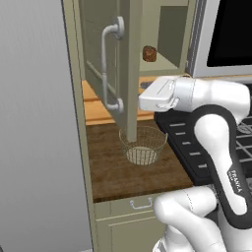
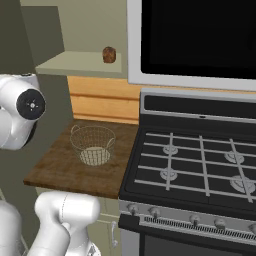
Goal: Open the cabinet, pick up the bread from the cabinet and place it in the basket. Then move the basket to the dining counter.
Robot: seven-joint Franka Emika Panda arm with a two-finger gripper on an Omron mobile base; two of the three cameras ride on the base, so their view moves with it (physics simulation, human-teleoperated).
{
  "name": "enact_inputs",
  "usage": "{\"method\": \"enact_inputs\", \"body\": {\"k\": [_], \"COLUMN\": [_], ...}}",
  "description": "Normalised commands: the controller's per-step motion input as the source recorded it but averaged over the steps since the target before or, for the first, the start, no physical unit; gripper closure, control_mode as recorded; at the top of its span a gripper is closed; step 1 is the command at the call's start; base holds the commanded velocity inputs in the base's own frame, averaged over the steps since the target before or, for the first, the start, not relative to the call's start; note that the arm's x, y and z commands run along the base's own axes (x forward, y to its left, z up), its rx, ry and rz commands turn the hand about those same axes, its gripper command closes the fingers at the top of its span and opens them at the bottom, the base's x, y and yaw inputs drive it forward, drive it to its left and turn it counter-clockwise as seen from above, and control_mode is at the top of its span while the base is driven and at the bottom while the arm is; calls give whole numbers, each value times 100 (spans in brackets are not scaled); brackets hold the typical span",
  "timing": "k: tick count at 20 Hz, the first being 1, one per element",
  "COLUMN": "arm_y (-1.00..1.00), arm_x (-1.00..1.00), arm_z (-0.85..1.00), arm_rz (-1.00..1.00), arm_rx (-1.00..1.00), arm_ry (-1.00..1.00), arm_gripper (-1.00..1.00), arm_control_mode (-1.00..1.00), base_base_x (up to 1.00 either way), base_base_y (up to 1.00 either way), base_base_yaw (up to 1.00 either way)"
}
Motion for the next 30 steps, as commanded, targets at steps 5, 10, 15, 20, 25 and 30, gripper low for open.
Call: {"method": "enact_inputs", "body": {"k": [5, 10, 15, 20, 25, 30], "arm_y": [39, 0, -28, -85, -77, -60], "arm_x": [0, 0, -3, -4, 0, 0], "arm_z": [0, 0, 17, 9, 0, 10], "arm_rz": [0, 0, -7, -46, -66, -60], "arm_rx": [0, 0, -2, -6, -9, -4], "arm_ry": [0, 0, 0, 10, 27, 43], "arm_gripper": [-100, -100, -100, -100, -100, -100], "arm_control_mode": [-100, -100, -100, -100, -100, -100], "base_base_x": [0, 0, 0, 0, 0, 0], "base_base_y": [0, 0, 0, 0, 0, 0], "base_base_yaw": [0, 0, 0, 0, 0, 0]}}
